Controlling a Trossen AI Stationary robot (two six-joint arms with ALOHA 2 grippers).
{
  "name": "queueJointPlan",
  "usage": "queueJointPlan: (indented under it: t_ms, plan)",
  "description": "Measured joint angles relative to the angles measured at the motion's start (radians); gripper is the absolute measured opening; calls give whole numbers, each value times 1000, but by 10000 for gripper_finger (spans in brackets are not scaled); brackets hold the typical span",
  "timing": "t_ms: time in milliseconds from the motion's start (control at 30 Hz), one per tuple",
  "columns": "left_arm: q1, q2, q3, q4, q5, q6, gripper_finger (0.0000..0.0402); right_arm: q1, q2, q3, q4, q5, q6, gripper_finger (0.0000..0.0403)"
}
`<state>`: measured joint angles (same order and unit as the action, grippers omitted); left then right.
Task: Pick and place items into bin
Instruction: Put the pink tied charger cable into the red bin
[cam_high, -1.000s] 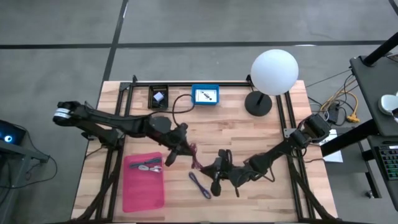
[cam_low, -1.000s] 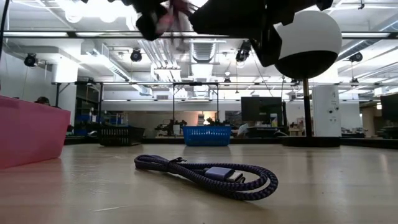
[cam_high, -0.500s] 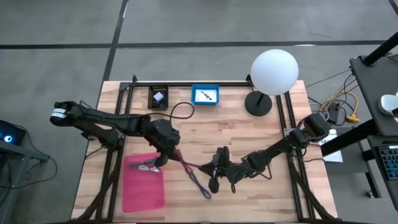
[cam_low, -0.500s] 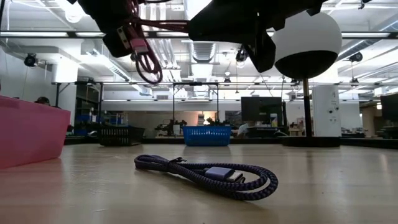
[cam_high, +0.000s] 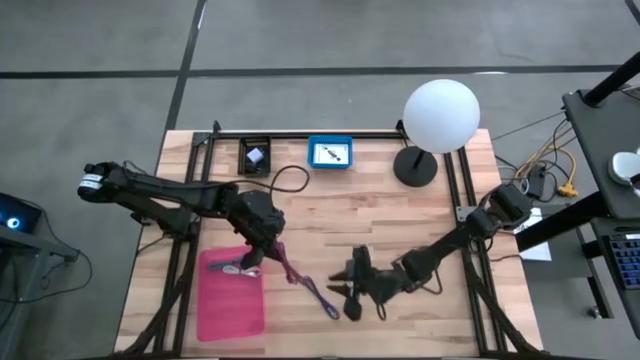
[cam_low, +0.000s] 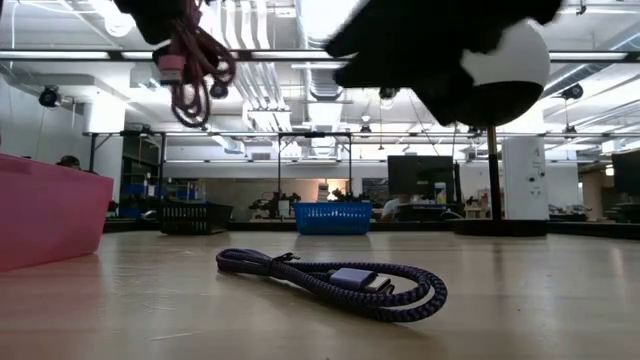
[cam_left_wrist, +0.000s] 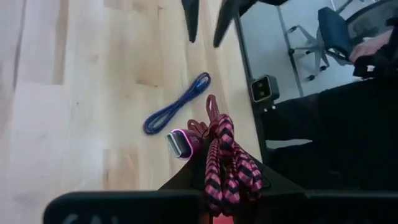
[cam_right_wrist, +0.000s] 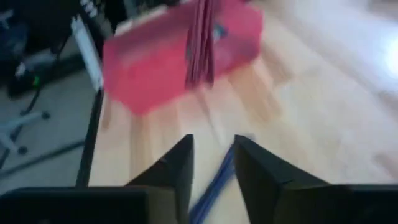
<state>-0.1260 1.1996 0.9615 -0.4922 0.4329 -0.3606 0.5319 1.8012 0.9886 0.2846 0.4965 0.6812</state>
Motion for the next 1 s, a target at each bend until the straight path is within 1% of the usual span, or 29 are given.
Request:
queueJointPlan:
  t_ms: [133, 233, 333, 533, 700, 767, 833, 900, 1000]
  plan:
    - [0, -18, 0, -37, -4, -16, 6, -4, 5, -1, -60, -31, 19, 148]
    - [0, -30, 7, -134, 13, -61, 6, 1, 2, 1, -102, -46, 81, 170]
    - [0, -50, 10, -269, 23, -109, 6, -4, 3, 0, -141, -44, 130, 184]
    - [0, -75, 10, -519, 31, -272, 6, -1, 2, 0, -172, -40, 137, 189]
    - [0, -75, 8, -665, 38, -363, 6, -5, 2, 1, -179, -37, 134, 187]
    - [0, -74, 8, -707, 40, -372, 6, -4, 2, 1, -178, -37, 133, 187]
    - [0, -74, 2, -732, 70, -396, 6, -3, 2, 1, -178, -38, 131, 187]
    - [0, -73, -5, -729, 116, -404, 6, -4, 2, 0, -178, -37, 131, 187]
    - [0, -72, -5, -724, 126, -371, 8, -6, 1, 0, -178, -37, 131, 187]
